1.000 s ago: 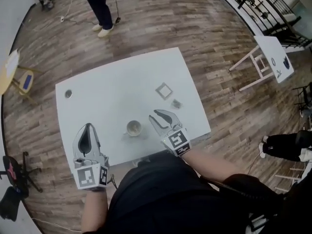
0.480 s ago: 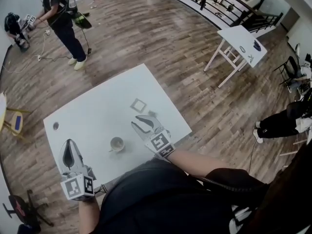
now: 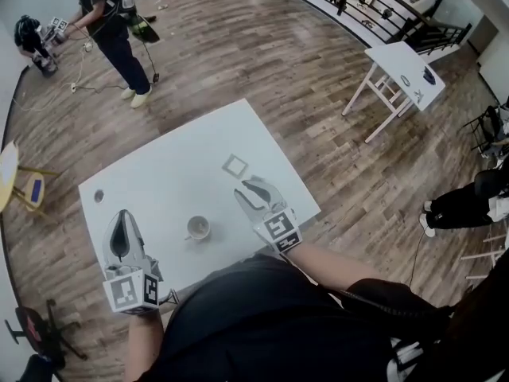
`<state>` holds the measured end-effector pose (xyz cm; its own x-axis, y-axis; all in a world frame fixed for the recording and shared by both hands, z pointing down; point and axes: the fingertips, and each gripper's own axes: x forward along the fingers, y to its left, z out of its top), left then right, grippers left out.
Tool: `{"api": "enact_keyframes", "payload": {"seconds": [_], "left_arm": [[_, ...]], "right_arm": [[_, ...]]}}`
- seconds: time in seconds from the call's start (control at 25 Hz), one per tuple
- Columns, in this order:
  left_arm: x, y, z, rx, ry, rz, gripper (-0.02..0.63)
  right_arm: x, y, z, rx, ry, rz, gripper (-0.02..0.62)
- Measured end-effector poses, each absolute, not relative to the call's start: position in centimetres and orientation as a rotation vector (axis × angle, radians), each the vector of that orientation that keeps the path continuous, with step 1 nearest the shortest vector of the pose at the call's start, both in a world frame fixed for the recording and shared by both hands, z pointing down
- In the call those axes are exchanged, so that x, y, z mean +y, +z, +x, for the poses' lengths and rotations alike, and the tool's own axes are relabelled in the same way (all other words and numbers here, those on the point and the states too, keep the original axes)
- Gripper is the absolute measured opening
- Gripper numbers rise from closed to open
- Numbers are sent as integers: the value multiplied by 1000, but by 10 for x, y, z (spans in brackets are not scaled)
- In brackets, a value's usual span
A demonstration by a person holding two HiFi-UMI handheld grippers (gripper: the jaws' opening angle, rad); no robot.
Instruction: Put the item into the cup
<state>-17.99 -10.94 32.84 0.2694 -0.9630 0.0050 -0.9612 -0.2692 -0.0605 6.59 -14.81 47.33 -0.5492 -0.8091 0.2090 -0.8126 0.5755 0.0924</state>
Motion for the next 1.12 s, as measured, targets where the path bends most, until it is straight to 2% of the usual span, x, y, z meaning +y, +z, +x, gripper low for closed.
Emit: {"api": "enact_keyframes", "payload": {"seconds": [0.88,1.12], "left_arm": [[-148,335,-69,1496,-60,-2707,6],[-152,337,-53,1438,-73,-2748,6]], "right_arm": [[-114,482,191,-2332,119,1766,107],[-109,482,193,-2321,133,1793,106]]}}
